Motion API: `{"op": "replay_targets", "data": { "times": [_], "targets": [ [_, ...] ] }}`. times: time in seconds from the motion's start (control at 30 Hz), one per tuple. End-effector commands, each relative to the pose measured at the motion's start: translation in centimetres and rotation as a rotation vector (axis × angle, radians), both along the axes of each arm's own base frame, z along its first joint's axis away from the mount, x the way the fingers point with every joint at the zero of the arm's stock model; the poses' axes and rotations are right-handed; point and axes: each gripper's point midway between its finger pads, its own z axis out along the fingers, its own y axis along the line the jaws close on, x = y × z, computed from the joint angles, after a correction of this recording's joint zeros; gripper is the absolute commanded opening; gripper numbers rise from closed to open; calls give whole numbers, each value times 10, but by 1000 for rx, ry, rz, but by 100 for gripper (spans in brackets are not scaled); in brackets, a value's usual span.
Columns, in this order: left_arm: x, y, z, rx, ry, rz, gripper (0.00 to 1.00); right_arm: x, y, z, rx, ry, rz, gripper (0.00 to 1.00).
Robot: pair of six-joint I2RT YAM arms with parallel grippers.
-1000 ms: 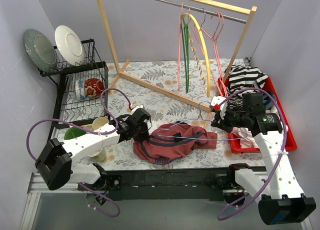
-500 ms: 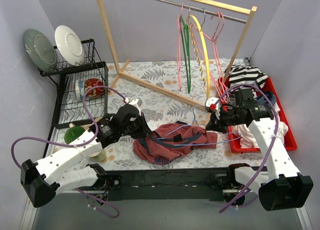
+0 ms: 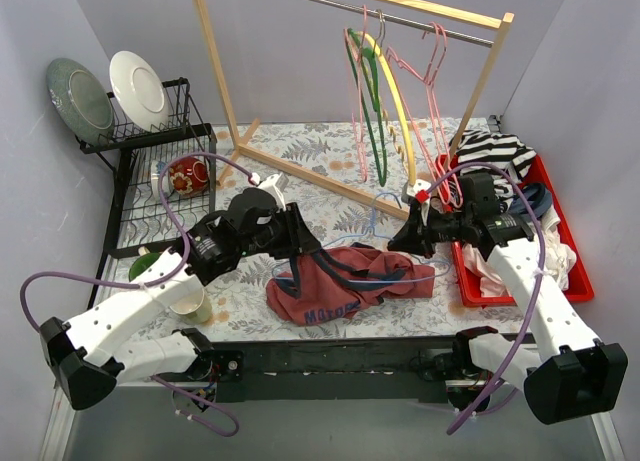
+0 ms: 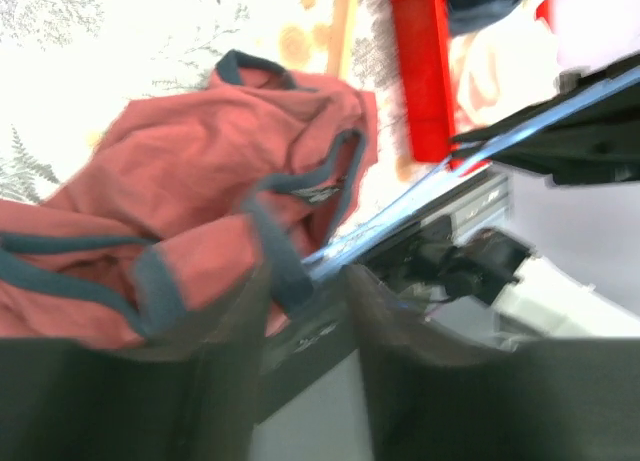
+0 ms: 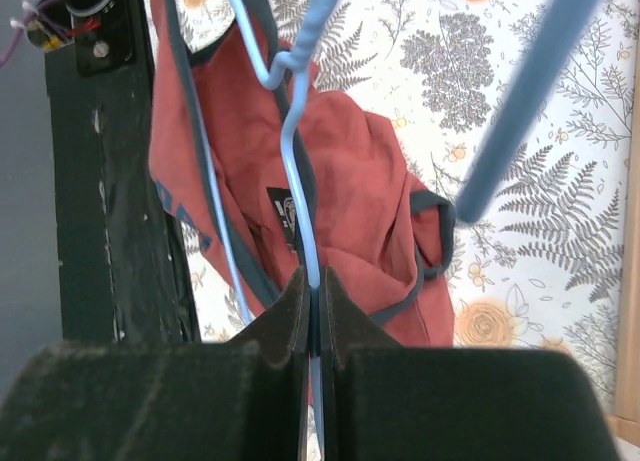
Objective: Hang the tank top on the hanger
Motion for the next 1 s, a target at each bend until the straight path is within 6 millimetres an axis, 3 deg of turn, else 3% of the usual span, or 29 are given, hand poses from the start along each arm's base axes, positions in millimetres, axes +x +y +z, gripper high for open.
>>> {"op": "replay_targets", "data": {
  "times": [0.0,0.03,0.07,0.17,0.3,0.53,0.67,0.77,0.97],
  "targets": [
    [-1,9,33,-21,-108,-18,50,0,11,18,112,-31,-9,1],
    [-2,13,41,-23,-144,-25,58,-3,10,18,114,-43,-10,1],
    [-4,18,51,-30,-187,-31,75,-5,10,17,113,-45,-6,1],
    [-10,29,69,4,-340,-107,98,-14,9,12,118,-44,23,1],
    [-13,38,61,161,-519,-290,98,-28,8,1,107,-35,88,1],
    [-48,10,40,121,-639,-689,98,-39,5,-14,89,-78,161,1],
    [-60,-16,26,33,-574,-841,98,-39,6,-12,93,-100,174,1],
    [-54,-29,12,37,-498,-873,97,-37,6,-7,92,-117,174,1],
    [-47,-41,-3,55,-431,-897,79,-37,6,-6,95,-130,177,1]
  ]
}}
